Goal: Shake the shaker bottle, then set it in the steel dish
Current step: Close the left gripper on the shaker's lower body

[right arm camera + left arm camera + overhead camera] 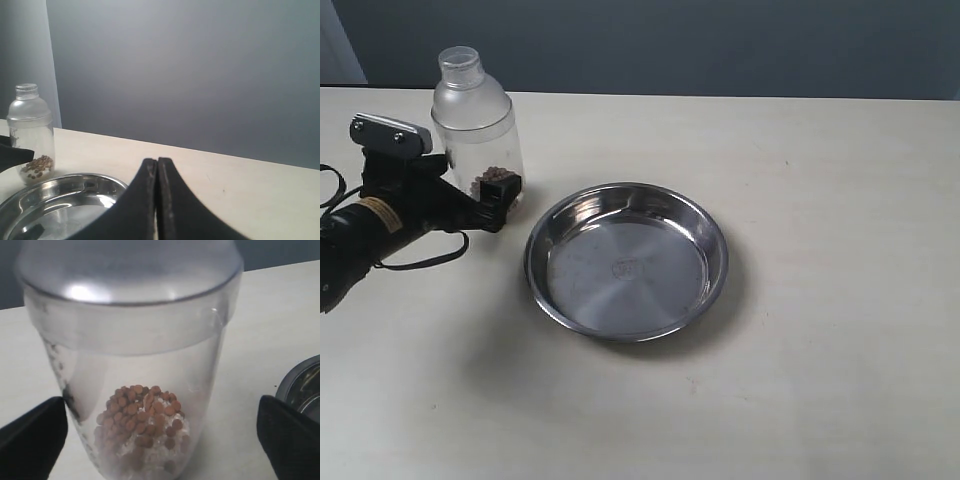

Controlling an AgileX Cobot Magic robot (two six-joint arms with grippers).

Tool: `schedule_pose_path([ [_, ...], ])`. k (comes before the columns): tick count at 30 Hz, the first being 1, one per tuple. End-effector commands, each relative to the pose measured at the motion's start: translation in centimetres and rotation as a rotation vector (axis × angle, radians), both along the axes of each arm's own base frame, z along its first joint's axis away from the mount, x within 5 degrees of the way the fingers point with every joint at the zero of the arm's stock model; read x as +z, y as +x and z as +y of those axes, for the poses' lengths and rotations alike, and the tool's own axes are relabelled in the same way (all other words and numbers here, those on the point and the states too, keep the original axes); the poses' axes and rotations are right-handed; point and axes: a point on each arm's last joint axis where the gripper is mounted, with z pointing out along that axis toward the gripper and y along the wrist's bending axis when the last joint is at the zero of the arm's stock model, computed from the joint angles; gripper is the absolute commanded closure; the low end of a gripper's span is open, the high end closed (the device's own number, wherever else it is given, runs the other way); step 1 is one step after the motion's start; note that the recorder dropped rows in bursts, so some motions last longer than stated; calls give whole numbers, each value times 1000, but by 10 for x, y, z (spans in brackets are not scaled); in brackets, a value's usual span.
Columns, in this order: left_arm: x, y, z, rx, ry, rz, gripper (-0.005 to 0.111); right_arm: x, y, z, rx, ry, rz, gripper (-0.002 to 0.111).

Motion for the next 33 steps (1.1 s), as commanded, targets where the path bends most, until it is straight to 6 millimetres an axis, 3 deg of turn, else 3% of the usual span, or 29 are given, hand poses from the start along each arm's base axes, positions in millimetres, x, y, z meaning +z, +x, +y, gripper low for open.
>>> schedule_pose_path([
  [1, -2, 1, 2, 35, -11, 17, 12, -1, 0, 0, 1, 0, -1, 109],
  [10, -1, 3, 8, 114, -38, -1, 12, -1, 0, 0, -1, 0, -1, 109],
  [16, -4, 8, 2, 42, -42, 11, 12, -1, 0, 0, -1, 0, -1, 109],
  [25, -6, 17, 5, 76, -38, 87, 11, -1, 0, 0, -1, 0, -1, 109],
  [33, 2, 25, 3, 56, -37, 31, 11, -1, 0, 0, -1, 0, -1, 109],
])
